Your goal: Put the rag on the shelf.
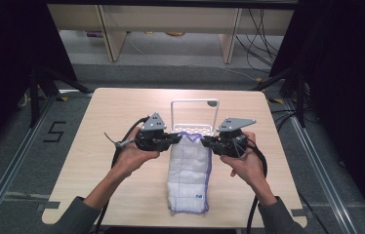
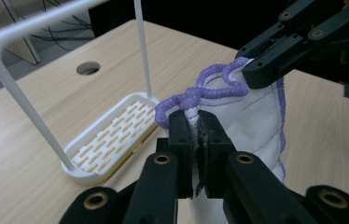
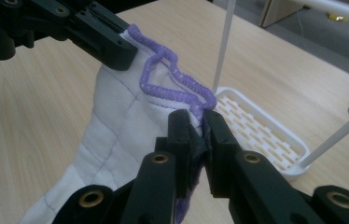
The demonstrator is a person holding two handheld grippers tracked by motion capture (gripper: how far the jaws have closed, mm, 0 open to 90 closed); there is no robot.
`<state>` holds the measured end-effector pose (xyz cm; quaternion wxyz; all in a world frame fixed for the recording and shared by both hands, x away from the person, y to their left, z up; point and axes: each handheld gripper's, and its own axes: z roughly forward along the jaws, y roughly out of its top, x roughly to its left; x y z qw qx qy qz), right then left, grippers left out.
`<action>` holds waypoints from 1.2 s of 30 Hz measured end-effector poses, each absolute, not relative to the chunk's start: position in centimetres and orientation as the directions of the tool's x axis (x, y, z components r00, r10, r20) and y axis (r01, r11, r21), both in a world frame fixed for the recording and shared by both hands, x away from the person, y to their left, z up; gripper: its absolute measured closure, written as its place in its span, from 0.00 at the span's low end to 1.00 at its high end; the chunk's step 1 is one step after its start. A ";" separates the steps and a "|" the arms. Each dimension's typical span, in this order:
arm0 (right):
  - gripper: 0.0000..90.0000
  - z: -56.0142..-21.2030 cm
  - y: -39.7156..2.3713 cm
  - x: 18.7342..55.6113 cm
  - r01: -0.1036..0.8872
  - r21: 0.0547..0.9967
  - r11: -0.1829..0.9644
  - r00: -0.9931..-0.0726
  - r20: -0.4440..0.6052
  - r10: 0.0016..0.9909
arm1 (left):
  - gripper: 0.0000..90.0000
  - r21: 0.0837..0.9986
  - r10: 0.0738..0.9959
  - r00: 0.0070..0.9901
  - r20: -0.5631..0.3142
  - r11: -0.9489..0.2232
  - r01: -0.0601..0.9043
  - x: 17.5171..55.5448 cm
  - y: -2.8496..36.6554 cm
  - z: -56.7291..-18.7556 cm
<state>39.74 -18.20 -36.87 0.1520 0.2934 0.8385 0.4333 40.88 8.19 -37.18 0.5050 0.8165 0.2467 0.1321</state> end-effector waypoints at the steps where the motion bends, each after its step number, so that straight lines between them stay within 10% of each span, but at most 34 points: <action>1: 0.92 -36.4 -18.3 39.5 0.371 0.816 0.444 -0.775 0.009 0.631 | 0.95 0.893 0.533 0.846 -0.029 -0.367 0.261 40.7 8.3 -36.6; 36: 0.92 -23.7 -17.9 46.7 0.281 0.869 0.407 -0.694 -0.109 0.712 | 0.94 0.928 0.642 0.761 0.094 -0.333 0.166 47.4 8.3 -25.2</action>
